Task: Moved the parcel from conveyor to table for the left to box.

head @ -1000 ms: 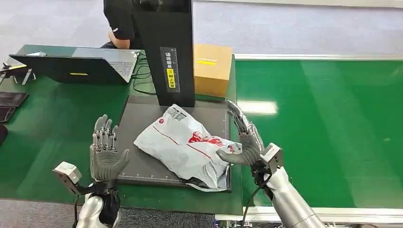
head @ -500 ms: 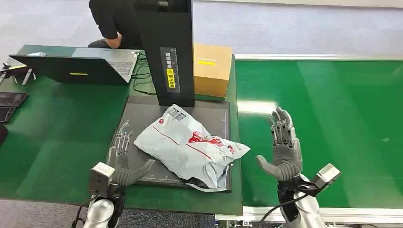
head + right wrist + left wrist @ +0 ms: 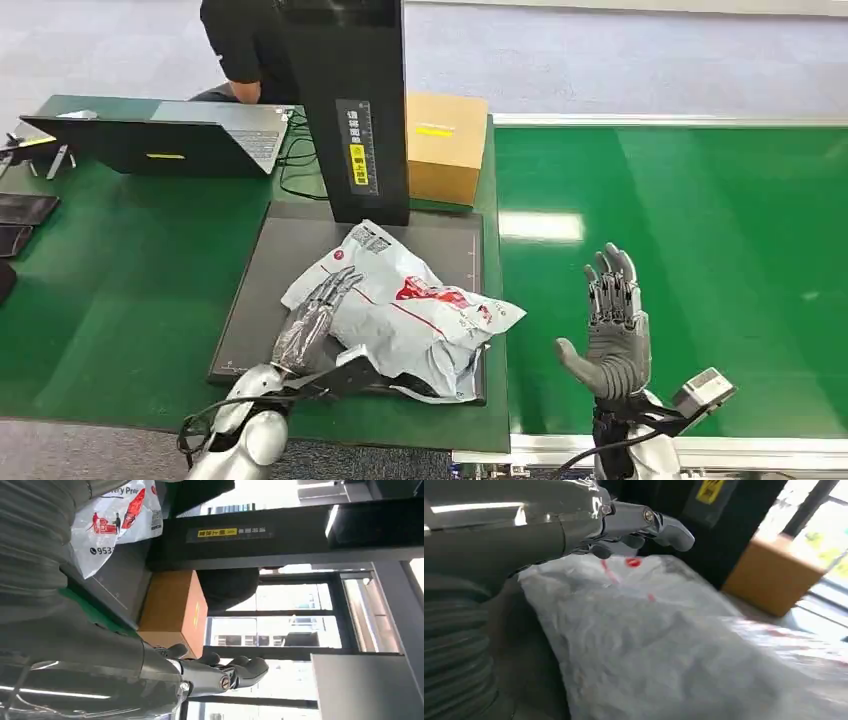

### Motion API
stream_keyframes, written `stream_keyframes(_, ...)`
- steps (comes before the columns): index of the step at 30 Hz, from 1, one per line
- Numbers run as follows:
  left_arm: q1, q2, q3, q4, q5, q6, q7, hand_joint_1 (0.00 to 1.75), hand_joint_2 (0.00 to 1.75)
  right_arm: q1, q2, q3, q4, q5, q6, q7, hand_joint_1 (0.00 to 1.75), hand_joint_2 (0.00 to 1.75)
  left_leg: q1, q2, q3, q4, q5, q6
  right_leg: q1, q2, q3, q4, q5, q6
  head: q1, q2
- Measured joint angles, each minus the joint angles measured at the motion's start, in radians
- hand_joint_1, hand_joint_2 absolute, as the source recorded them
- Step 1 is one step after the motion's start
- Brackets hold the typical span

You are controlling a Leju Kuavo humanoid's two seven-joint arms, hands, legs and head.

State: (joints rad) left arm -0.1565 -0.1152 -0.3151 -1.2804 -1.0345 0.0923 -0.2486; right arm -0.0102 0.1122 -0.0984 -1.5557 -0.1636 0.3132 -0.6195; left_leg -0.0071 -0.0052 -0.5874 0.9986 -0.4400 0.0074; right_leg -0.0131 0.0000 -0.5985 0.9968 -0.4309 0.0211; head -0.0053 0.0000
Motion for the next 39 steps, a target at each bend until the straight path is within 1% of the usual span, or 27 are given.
stream_keyframes(4,-0.022,0.005,0.013,0.054,-0.006,-0.006,0.086,0.00,1.75,0.017,0.019,-0.019,-0.014,0.008,-0.003,0.006,0.00,1.75,0.000,0.000,0.000,0.000,0.000,0.000,0.000,0.000,0.000,0.000,0.000,0.000,0.000,0.000)
stream_keyframes(9,-0.030,0.006,0.046,0.087,0.009,-0.010,0.103,0.00,1.75,0.034,0.036,-0.045,-0.022,0.008,-0.003,0.011,0.00,1.75,0.000,0.000,0.000,0.000,-0.001,-0.001,0.000,0.000,0.000,0.000,0.000,0.000,0.000,0.000)
stream_keyframes(10,-0.030,0.006,0.053,0.089,0.010,-0.011,0.103,0.42,1.75,0.036,0.039,-0.048,-0.022,0.008,-0.003,0.012,0.00,1.75,0.000,0.000,0.000,0.000,-0.001,0.000,0.000,0.000,0.000,0.000,0.000,0.000,0.000,0.000)
stream_keyframes(11,-0.030,0.006,0.057,0.091,0.010,-0.011,0.104,1.59,1.75,0.039,0.041,-0.051,-0.023,0.008,-0.003,0.013,0.00,1.75,0.000,0.000,0.000,0.000,-0.001,0.000,0.000,0.000,0.000,0.000,0.000,0.000,0.000,0.000)
stream_keyframes(12,-0.031,0.006,0.059,0.093,0.011,-0.012,0.104,1.75,1.75,0.040,0.043,-0.055,-0.024,0.008,-0.003,0.013,0.00,1.75,0.000,0.000,0.000,0.000,-0.001,0.000,0.000,0.000,0.000,0.000,0.000,0.000,0.000,0.000)
stream_keyframes(22,-0.017,0.009,0.111,0.104,0.056,0.030,0.060,1.75,1.75,0.048,0.068,-0.082,-0.025,0.007,-0.003,0.027,0.00,1.75,0.001,0.000,0.001,0.000,0.000,-0.002,0.000,0.000,0.001,0.001,0.000,-0.001,0.000,0.000)
stream_keyframes(30,-0.013,0.008,0.133,0.102,0.080,0.074,0.049,1.75,1.75,0.049,0.080,-0.102,-0.035,0.003,0.009,0.043,0.00,1.75,0.000,0.000,0.001,0.000,0.000,-0.002,0.000,0.000,0.001,0.001,0.000,-0.001,0.000,0.000)
stream_keyframes(37,-0.004,0.009,0.164,0.100,0.058,0.150,0.057,1.75,1.75,0.055,0.084,-0.108,-0.043,-0.002,0.014,0.050,0.00,1.75,0.000,0.000,0.001,0.000,0.000,-0.002,0.000,0.000,0.000,0.001,-0.001,-0.001,0.000,0.000)
stream_keyframes(39,-0.003,0.010,0.187,0.100,0.050,0.198,0.056,1.75,1.75,0.057,0.084,-0.108,-0.046,-0.007,0.014,0.051,0.00,1.75,0.001,0.000,0.001,0.000,0.000,-0.002,0.000,0.001,0.000,0.001,-0.001,-0.001,0.000,0.000)
